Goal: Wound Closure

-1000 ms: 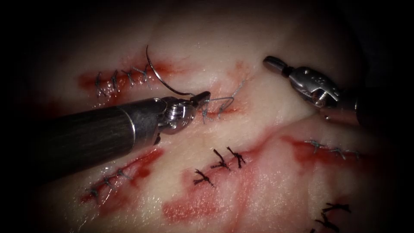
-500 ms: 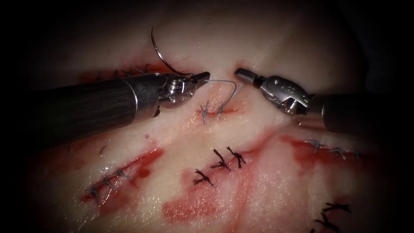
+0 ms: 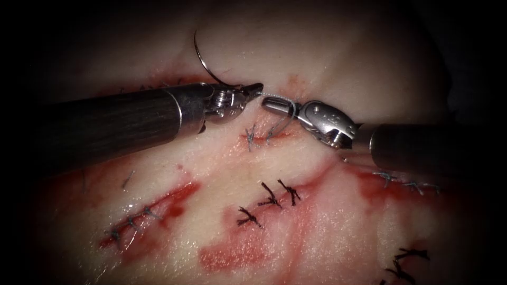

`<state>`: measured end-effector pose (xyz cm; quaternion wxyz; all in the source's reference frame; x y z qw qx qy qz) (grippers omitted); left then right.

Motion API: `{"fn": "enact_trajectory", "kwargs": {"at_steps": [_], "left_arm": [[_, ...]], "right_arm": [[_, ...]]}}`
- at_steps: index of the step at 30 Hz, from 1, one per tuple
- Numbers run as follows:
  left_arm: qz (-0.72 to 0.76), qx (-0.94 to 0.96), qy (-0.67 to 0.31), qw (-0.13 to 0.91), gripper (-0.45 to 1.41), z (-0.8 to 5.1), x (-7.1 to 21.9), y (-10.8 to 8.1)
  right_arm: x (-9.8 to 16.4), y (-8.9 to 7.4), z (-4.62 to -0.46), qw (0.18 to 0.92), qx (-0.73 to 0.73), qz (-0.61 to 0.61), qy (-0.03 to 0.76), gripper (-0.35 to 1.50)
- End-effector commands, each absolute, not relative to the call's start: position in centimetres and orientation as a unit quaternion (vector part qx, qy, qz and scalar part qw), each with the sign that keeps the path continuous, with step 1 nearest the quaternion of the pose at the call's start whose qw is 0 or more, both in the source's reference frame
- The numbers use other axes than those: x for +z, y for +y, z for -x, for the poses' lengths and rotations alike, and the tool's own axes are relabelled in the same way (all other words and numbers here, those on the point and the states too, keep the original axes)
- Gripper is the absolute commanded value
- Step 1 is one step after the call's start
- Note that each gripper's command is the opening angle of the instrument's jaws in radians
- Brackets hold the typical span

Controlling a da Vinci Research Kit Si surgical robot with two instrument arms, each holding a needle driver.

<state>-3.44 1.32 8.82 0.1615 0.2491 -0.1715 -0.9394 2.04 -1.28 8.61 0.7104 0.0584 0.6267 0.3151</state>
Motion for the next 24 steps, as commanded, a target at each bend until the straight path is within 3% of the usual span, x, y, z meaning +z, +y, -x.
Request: {"fn": "enact_trajectory", "kwargs": {"at_steps": [1, 12, 24], "left_arm": [[-0.249, -0.939, -0.174, 0.162, -0.45, 3.5, 8.87, 1.4], [-0.202, -0.944, -0.208, 0.158, -0.45, 3.6, 9.35, 1.18], [-0.213, -0.947, -0.209, 0.118, -0.45, 3.62, 9.43, 1.01]], "right_arm": [[8.67, -1.28, -2.16, 0.708, 0.319, -0.062, 0.627, -0.35], [8.65, -1.33, -2.14, 0.65, 0.348, -0.08, 0.671, -0.35], [8.55, -1.45, -2.27, 0.623, 0.407, -0.051, 0.666, -0.35]]}}
